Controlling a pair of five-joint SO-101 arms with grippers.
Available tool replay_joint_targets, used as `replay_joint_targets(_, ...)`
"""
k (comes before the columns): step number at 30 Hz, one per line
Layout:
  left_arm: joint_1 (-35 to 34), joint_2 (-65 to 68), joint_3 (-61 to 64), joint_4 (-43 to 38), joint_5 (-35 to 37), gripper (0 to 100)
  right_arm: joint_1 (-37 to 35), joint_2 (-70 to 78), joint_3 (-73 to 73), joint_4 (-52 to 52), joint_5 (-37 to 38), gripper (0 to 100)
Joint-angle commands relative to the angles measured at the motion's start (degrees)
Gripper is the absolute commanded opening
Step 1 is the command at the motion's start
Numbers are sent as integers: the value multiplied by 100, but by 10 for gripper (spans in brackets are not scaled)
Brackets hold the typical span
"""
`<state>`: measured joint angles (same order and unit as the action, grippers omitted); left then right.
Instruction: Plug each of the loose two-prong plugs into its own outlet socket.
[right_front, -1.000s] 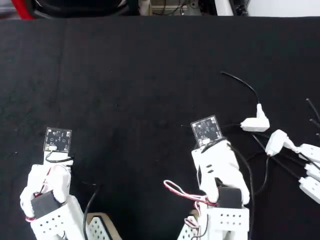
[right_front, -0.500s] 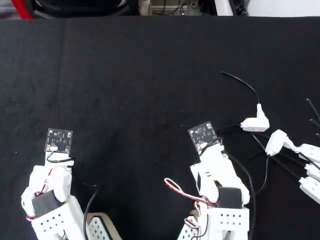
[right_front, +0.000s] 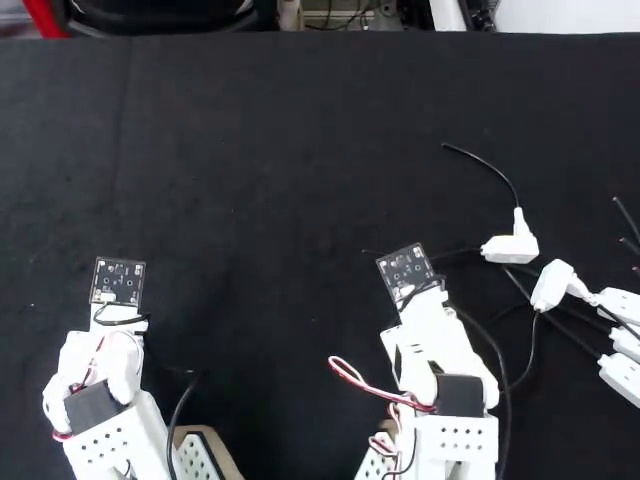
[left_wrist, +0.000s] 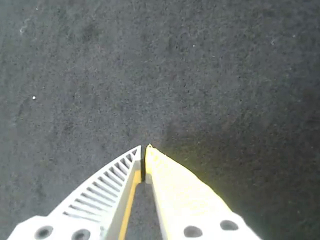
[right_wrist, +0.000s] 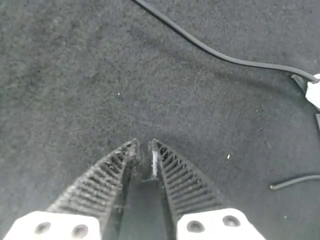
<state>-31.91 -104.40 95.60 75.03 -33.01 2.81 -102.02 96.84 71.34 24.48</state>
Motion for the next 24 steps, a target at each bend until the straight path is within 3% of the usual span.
replay_joint_targets(1, 66, -9, -4, -9, 26, 30, -18, 13, 4, 26, -35, 36)
replay_joint_targets(14, 57, -9, -31, -53, 26, 30, -18, 13, 4, 26, -35, 36)
replay_joint_targets(18, 57, 0, 189, -457, 9, 30, -18, 13, 4, 26, -35, 36)
replay_joint_targets(24, 31, 0, 180, -18, 0, 30, -18, 13, 4, 26, -35, 36)
